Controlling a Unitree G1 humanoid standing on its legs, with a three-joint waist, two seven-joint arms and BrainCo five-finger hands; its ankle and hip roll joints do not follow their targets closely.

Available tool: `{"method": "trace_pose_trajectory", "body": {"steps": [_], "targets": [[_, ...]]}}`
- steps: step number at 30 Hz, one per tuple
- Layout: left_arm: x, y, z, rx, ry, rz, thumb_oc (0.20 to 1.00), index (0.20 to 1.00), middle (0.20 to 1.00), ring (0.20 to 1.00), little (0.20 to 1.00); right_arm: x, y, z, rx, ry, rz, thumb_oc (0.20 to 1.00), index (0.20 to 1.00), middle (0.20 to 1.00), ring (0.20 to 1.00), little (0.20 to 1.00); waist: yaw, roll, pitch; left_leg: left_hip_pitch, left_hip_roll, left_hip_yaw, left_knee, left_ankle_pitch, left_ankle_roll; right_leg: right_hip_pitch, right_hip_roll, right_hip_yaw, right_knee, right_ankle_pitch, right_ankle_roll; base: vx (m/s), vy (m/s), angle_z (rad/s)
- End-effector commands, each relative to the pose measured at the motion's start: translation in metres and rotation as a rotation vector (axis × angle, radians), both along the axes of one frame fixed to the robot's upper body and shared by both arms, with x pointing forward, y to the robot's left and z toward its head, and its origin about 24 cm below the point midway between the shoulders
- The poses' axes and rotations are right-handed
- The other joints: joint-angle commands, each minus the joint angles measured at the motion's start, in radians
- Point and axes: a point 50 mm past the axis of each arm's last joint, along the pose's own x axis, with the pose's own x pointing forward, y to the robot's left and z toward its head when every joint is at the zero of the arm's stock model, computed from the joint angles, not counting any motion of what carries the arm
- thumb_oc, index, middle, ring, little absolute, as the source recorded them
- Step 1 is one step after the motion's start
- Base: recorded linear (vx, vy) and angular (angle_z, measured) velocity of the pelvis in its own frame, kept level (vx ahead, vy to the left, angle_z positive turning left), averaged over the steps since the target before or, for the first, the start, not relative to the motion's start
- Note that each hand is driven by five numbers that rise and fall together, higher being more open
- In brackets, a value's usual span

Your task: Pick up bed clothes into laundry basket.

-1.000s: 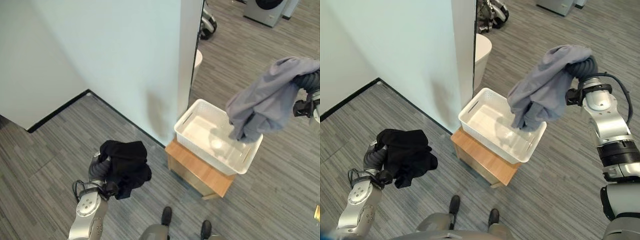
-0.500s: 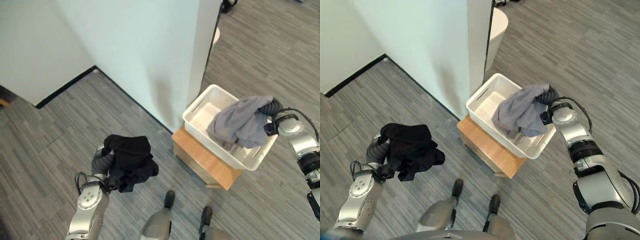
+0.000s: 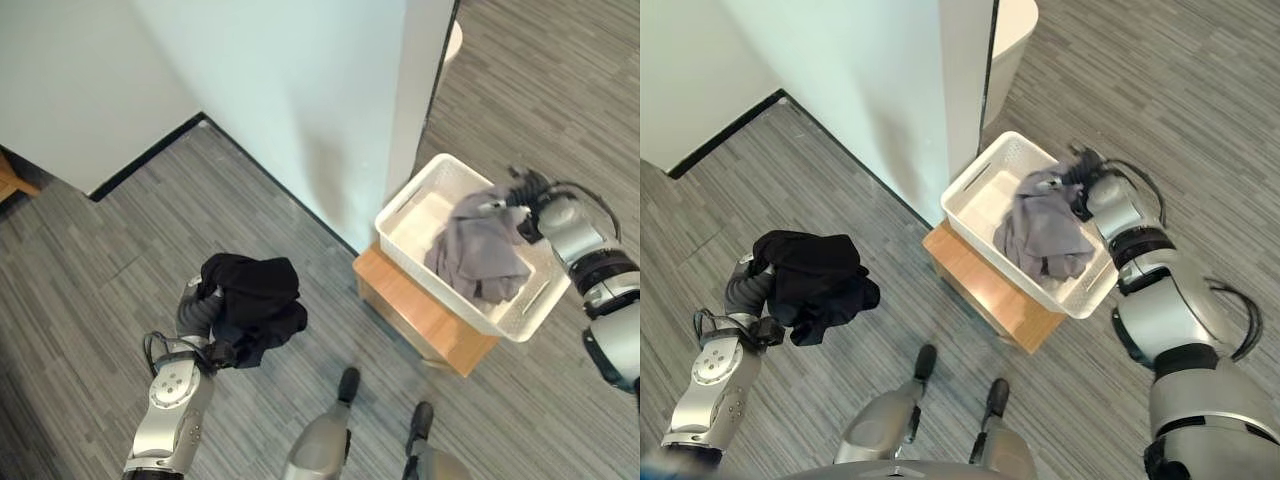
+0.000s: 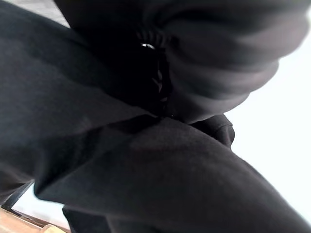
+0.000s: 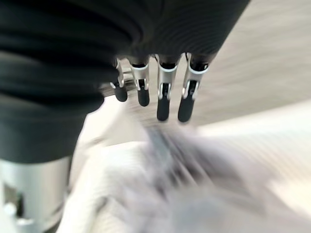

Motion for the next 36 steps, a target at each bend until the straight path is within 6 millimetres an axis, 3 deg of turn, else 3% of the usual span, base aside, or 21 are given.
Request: {"method": "trace_pose_trajectory", "body": {"steps": [1, 5, 6, 8, 9, 10, 12, 15, 16, 18, 19, 21, 22, 23, 25, 26, 27, 36], "targets": [[-0.005, 0.016, 0.047, 0.109, -0.189, -0.002, 0.200, 0.200, 0.200, 0.200, 0.200, -0.006, -0.008, 0.025, -0.078, -0.002, 0.033, 1.000, 1.000, 1.000, 1.000, 1.000, -0.040, -0.038, -0.060, 0.020, 0.040, 0.021, 0.006, -0.032, -0.053, -0.031, -0.004, -0.007, 0.013, 0.012, -0.005, 0.02, 0.004, -0.07], [0.000, 0.019, 0.074, 0.182, -0.251, -0.062, 0.200, 0.200, 0.200, 0.200, 0.200, -0.031, -0.027, 0.032, -0.152, 0.077, 0.078, 1.000, 1.000, 1.000, 1.000, 1.000, -0.075, -0.039, -0.081, 0.048, 0.046, 0.038, 0.003, -0.040, -0.058, -0.014, -0.006, 0.003, 0.013, 0.007, -0.001, 0.02, -0.017, -0.11], [0.006, 0.017, 0.086, 0.210, -0.277, -0.105, 0.200, 0.200, 0.200, 0.200, 0.200, -0.041, -0.040, 0.033, -0.169, 0.119, 0.065, 1.000, 1.000, 1.000, 1.000, 1.000, -0.094, -0.033, -0.093, 0.061, 0.049, 0.043, 0.003, -0.043, -0.063, -0.004, -0.008, 0.007, 0.013, 0.006, 0.002, 0.02, -0.017, -0.20], [0.009, 0.015, 0.095, 0.234, -0.297, -0.129, 0.200, 0.200, 0.200, 0.200, 0.200, -0.046, -0.046, 0.035, -0.161, 0.118, 0.058, 1.000, 1.000, 1.000, 1.000, 1.000, -0.103, -0.028, -0.097, 0.068, 0.049, 0.048, 0.003, -0.043, -0.065, 0.001, -0.008, 0.010, 0.013, 0.006, 0.004, 0.00, -0.026, -0.17], [0.011, 0.013, 0.104, 0.262, -0.320, -0.149, 0.200, 0.200, 0.200, 0.200, 0.200, -0.051, -0.051, 0.038, -0.158, 0.111, 0.052, 1.000, 1.000, 1.000, 1.000, 1.000, -0.110, -0.025, -0.103, 0.074, 0.050, 0.051, 0.003, -0.044, -0.066, 0.006, -0.007, 0.014, 0.013, 0.005, 0.004, 0.01, -0.046, -0.21], [0.019, 0.005, 0.128, 0.331, -0.370, -0.222, 0.200, 0.200, 0.200, 0.200, 0.200, -0.059, -0.058, 0.041, -0.120, 0.076, 0.051, 1.000, 1.000, 1.000, 1.000, 1.000, -0.141, -0.007, -0.119, 0.088, 0.052, 0.064, 0.003, -0.047, -0.069, 0.015, -0.008, 0.022, 0.013, 0.004, 0.009, 0.01, -0.033, -0.14], [0.022, 0.002, 0.134, 0.348, -0.380, -0.247, 0.200, 0.200, 0.200, 0.200, 0.200, -0.063, -0.059, 0.037, -0.104, 0.074, 0.060, 1.000, 1.000, 1.000, 1.000, 1.000, -0.138, -0.010, -0.123, 0.096, 0.052, 0.066, 0.003, -0.049, -0.070, 0.021, -0.007, 0.025, 0.013, 0.002, 0.009, 0.02, -0.019, -0.16], [0.027, -0.005, 0.159, 0.415, -0.420, -0.312, 0.200, 0.200, 0.200, 0.200, 0.200, -0.072, -0.060, 0.033, -0.018, 0.026, 0.086, 1.000, 1.000, 1.000, 1.000, 1.000, -0.169, 0.013, -0.140, 0.110, 0.053, 0.076, 0.003, -0.052, -0.070, 0.031, -0.007, 0.030, 0.013, 0.001, 0.010, 0.02, -0.013, -0.19], [0.032, -0.010, 0.181, 0.471, -0.458, -0.351, 0.200, 0.200, 0.200, 0.200, 0.200, -0.083, -0.063, 0.020, 0.080, 0.017, 0.112, 1.000, 1.000, 1.000, 1.000, 1.000, -0.194, 0.028, -0.150, 0.123, 0.054, 0.081, 0.003, -0.056, -0.071, 0.041, -0.006, 0.037, 0.013, -0.002, 0.012, 0.03, -0.029, -0.13], [0.037, -0.016, 0.199, 0.504, -0.473, -0.402, 0.200, 0.200, 0.200, 0.200, 0.200, -0.096, -0.071, 0.005, 0.161, 0.028, 0.105, 1.000, 1.000, 1.000, 1.000, 1.000, -0.215, 0.039, -0.165, 0.133, 0.055, 0.087, 0.003, -0.057, -0.071, 0.046, -0.006, 0.041, 0.013, -0.003, 0.013, 0.02, -0.021, 0.00], [0.039, -0.019, 0.200, 0.508, -0.474, -0.414, 0.200, 0.200, 0.200, 0.200, 0.200, -0.100, -0.074, 0.004, 0.168, 0.027, 0.095, 1.000, 1.000, 1.000, 1.000, 1.000, -0.205, 0.034, -0.164, 0.134, 0.055, 0.086, 0.003, -0.057, -0.071, 0.048, -0.006, 0.041, 0.013, -0.004, 0.013, 0.00, 0.000, 0.00], [0.047, -0.020, 0.243, 0.613, -0.510, -0.412, 0.200, 0.200, 0.200, 0.200, 0.200, -0.123, -0.092, -0.019, 0.333, -0.019, 0.046, 1.000, 1.000, 1.000, 1.000, 1.000, -0.266, 0.066, -0.181, 0.146, 0.061, 0.103, 0.003, -0.058, -0.073, 0.052, -0.006, 0.054, 0.013, -0.001, 0.017, 0.02, -0.038, -0.12], [0.049, -0.020, 0.252, 0.624, -0.524, -0.400, 0.200, 0.200, 0.200, 0.200, 0.200, -0.129, -0.096, -0.025, 0.349, -0.019, 0.026, 1.000, 1.000, 1.000, 1.000, 1.000, -0.270, 0.068, -0.184, 0.148, 0.062, 0.105, 0.003, -0.058, -0.073, 0.053, -0.005, 0.055, 0.013, -0.001, 0.017, 0.03, -0.044, -0.16], [0.053, -0.014, 0.272, 0.661, -0.547, -0.339, 0.200, 0.200, 0.200, 0.200, 0.200, -0.137, -0.100, -0.043, 0.379, -0.022, -0.012, 1.000, 1.000, 1.000, 1.000, 1.000, -0.292, 0.083, -0.190, 0.151, 0.064, 0.113, 0.003, -0.059, -0.074, 0.051, -0.004, 0.062, 0.013, 0.000, 0.020, 0.02, -0.025, -0.18], [0.057, -0.013, 0.285, 0.692, -0.553, -0.311, 0.200, 0.200, 0.200, 0.200, 0.200, -0.145, -0.103, -0.054, 0.396, -0.013, -0.040, 1.000, 1.000, 1.000, 1.000, 1.000, -0.295, 0.084, -0.193, 0.153, 0.066, 0.118, 0.003, -0.060, -0.075, 0.051, -0.004, 0.065, 0.013, 0.001, 0.022, 0.03, -0.025, -0.31], [0.067, -0.005, 0.305, 0.703, -0.557, -0.229, 0.200, 0.200, 0.200, 0.200, 0.200, -0.155, -0.100, -0.085, 0.474, 0.041, -0.068, 1.000, 1.000, 1.000, 1.000, 1.000, -0.325, 0.100, -0.196, 0.156, 0.066, 0.134, 0.003, -0.062, -0.076, 0.044, -0.004, 0.078, 0.013, 0.003, 0.026, 0.03, -0.023, -0.25], [0.068, -0.007, 0.307, 0.706, -0.558, -0.233, 0.200, 0.200, 0.200, 0.200, 0.200, -0.156, -0.101, -0.085, 0.477, 0.041, -0.070, 1.000, 1.000, 1.000, 1.000, 1.000, -0.322, 0.097, -0.197, 0.156, 0.066, 0.134, 0.003, -0.062, -0.076, 0.044, -0.003, 0.078, 0.013, 0.003, 0.026, 0.04, -0.021, -0.25], [0.081, 0.008, 0.322, 0.715, -0.519, -0.124, 0.200, 0.200, 0.200, 0.200, 0.200, -0.181, -0.087, -0.151, 0.731, 0.150, -0.144, 1.000, 1.000, 1.000, 1.000, 1.000, -0.367, 0.118, -0.192, 0.160, 0.065, 0.166, 0.003, -0.069, -0.076, 0.027, -0.004, 0.109, 0.013, 0.006, 0.035, 0.03, -0.002, -0.19]]}}
